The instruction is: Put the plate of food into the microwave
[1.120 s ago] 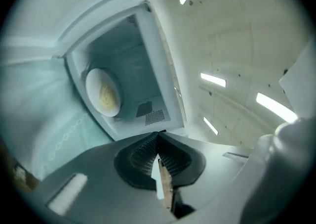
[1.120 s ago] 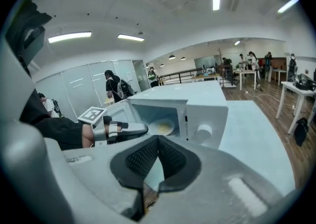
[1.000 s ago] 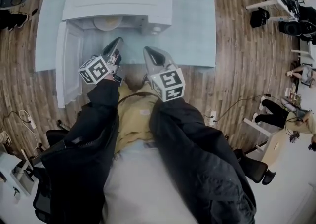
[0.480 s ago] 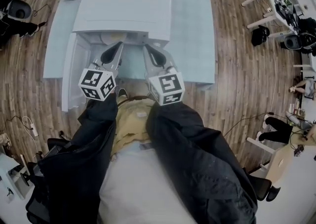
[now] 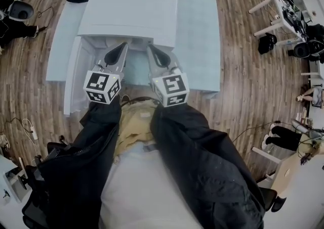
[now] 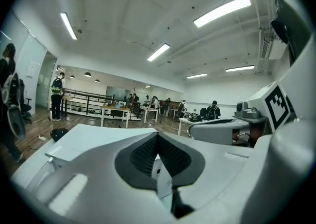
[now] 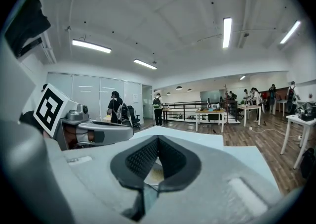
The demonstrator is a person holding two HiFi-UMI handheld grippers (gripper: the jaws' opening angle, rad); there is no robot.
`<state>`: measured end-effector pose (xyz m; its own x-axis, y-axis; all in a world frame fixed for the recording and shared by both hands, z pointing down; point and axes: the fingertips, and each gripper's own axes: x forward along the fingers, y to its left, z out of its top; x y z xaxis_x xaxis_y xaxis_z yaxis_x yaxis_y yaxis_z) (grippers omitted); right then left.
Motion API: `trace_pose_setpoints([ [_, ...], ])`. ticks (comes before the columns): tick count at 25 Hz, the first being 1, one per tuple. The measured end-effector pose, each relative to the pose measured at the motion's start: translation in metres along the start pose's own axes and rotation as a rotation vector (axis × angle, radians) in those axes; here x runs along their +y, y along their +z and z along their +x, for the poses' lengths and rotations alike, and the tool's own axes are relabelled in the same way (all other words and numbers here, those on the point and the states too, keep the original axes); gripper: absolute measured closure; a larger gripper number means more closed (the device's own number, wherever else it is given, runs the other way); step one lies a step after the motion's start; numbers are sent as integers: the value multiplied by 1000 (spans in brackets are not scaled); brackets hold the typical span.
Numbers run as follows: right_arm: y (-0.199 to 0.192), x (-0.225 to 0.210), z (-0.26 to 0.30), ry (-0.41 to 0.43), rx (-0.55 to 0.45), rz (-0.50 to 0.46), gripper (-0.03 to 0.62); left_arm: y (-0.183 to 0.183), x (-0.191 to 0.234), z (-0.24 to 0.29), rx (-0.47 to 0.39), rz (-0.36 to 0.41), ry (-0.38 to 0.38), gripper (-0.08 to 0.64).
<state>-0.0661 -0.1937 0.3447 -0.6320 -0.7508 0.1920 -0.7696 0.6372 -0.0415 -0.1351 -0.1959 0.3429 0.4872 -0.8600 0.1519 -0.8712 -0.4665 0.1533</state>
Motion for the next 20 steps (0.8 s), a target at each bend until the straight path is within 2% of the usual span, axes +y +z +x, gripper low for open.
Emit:
trace_pose_setpoints([
  [6, -1, 1, 1, 3, 11, 3, 595, 0, 8, -4, -8, -25, 23, 560],
  [20, -4, -2, 1, -8, 12, 8, 595, -5, 6, -3, 8, -30, 19, 560],
])
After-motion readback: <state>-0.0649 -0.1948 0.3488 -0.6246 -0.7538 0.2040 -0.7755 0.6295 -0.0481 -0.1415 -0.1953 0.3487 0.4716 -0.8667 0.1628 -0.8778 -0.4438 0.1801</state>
